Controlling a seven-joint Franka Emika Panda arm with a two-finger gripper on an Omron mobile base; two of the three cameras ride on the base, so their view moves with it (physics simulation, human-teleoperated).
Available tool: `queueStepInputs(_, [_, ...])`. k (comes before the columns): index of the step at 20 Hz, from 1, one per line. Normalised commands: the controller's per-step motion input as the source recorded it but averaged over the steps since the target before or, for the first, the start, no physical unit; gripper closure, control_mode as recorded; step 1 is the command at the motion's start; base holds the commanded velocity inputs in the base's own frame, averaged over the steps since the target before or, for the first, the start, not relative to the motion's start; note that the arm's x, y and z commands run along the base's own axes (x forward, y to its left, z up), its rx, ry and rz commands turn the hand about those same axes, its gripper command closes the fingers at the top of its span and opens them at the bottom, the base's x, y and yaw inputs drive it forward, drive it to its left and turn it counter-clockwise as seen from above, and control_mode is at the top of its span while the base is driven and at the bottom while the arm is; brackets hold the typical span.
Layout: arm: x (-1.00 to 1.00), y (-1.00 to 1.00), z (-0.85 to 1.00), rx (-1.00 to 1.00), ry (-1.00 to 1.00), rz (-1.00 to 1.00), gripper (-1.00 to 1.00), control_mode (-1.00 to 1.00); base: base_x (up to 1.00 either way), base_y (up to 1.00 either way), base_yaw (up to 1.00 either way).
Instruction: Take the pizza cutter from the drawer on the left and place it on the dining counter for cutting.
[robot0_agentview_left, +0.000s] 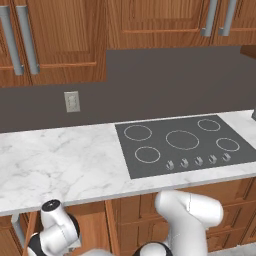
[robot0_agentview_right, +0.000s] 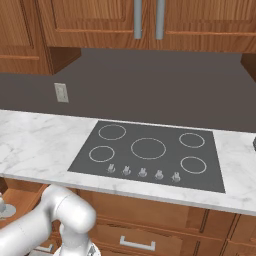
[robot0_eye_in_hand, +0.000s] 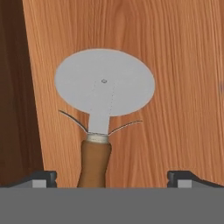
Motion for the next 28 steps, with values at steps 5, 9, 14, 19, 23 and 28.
queueStepInputs(5, [0.0, 0.0, -0.35, 0.0, 0.0, 0.01, -1.0, -1.0, 0.0, 0.0, 0.0])
queueStepInputs(9, [0.0, 0.03, -0.28, 0.0, 0.0, 0.0, -1.0, -1.0, 0.0, 0.0, 0.0])
queueStepInputs(14, [0.0, 0.07, -0.17, 0.0, 0.0, 0.0, -1.0, -1.0, 0.0, 0.0, 0.0])
queueStepInputs(19, [0.0, 0.08, -0.03, 0.0, 0.0, 0.0, -1.0, -1.0, 0.0, 0.0, 0.0])
queueStepInputs(23, [0.0, 0.09, -0.01, 0.0, 0.0, 0.0, -1.0, -1.0, 0.0, 0.0, 0.0])
queueStepInputs(28, [0.0, 0.07, -0.04, 0.0, 0.0, 0.0, -1.0, -1.0, 0.0, 0.0, 0.0])
